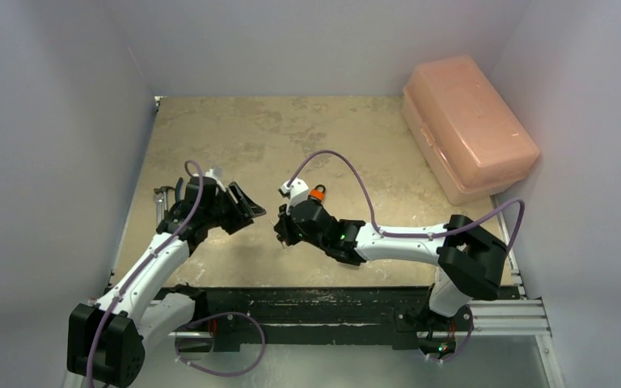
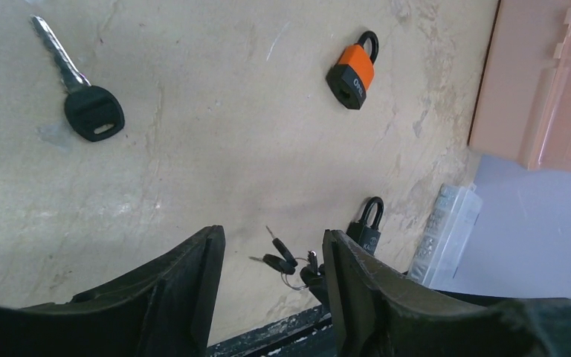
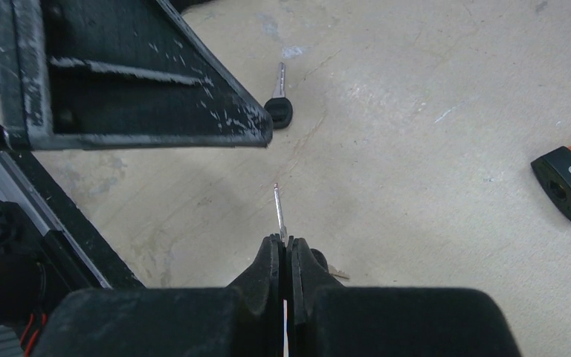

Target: Unlock with the key

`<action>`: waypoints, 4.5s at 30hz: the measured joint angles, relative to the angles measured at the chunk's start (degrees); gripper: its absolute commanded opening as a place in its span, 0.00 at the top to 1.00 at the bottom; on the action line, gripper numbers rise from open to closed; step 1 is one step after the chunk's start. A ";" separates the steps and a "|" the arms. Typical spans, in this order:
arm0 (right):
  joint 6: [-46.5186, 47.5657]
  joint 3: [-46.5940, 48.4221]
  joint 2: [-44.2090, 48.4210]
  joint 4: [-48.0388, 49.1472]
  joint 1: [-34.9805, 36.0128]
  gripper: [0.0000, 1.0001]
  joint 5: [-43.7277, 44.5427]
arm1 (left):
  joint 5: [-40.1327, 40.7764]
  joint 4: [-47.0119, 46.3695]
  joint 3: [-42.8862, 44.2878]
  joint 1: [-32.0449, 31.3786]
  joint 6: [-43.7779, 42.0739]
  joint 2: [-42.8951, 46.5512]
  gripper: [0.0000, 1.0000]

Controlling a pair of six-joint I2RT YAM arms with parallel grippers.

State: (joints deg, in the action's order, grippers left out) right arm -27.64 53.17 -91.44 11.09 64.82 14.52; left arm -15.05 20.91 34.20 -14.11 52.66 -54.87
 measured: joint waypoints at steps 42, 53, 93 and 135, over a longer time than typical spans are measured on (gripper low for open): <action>6.56 -4.44 16.31 -1.33 -8.02 0.21 -21.29 | -10.32 -12.28 6.99 -10.67 -6.32 -13.53 1.00; 8.04 -6.14 23.06 -4.20 -19.45 0.48 -36.92 | -25.99 -13.03 15.82 -10.67 -13.25 -14.14 1.00; 10.80 -8.15 26.97 3.04 -20.26 0.47 -45.55 | -38.23 -8.55 27.45 -10.67 -16.72 -13.73 1.00; -11.52 -16.74 28.52 26.47 -20.37 1.00 -40.52 | -29.57 -20.09 16.85 -10.67 -13.99 -0.92 0.32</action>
State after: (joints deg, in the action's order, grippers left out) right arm -39.16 36.42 -62.92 37.56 44.45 -26.00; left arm -44.62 0.82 51.05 -24.77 38.68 -55.79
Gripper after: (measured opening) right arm 0.061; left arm 0.713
